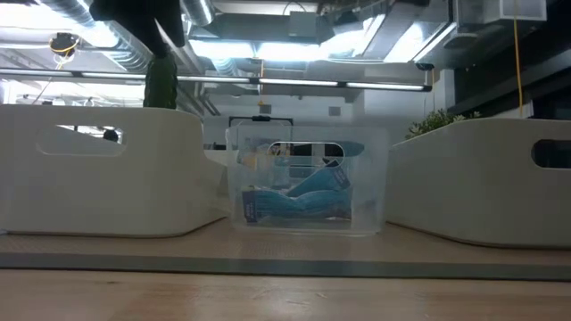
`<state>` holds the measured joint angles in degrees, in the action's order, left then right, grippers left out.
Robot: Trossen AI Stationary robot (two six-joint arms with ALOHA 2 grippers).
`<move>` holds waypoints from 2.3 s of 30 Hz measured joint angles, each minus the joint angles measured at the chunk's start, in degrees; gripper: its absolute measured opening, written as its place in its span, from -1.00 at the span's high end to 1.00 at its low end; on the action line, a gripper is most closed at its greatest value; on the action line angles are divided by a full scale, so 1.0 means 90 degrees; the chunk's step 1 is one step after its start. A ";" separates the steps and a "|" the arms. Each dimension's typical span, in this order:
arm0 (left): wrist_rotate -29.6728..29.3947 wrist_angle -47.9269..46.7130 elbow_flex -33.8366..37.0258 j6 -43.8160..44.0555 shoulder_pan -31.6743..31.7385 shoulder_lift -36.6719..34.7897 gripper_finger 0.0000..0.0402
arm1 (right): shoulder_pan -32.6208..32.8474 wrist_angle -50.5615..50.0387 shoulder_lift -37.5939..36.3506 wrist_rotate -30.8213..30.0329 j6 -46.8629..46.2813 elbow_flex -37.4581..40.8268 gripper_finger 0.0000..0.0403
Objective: Pick and place Granola Bars by type
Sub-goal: Put the red granola bar into the white bin
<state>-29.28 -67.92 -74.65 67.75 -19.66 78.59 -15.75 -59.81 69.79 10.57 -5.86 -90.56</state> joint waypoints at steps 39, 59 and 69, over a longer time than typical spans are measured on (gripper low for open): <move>-0.1292 0.2780 -0.2906 -0.4981 -0.0490 0.0000 -0.04 | 0.1278 0.4913 0.1361 0.1343 0.1714 0.0000 0.91; -0.0213 0.4648 -0.2960 -0.6288 0.0357 0.0398 -0.37 | 0.1317 0.5217 0.1356 0.1345 0.1667 0.0000 0.82; 0.0120 0.4974 -0.2960 -0.6237 0.0831 0.0670 -0.24 | 0.1317 0.5309 0.1359 0.1340 0.1658 0.0000 0.91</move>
<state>-28.19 -23.15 -101.30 11.62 -12.18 84.61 -3.90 -12.03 82.02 22.63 9.06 -90.56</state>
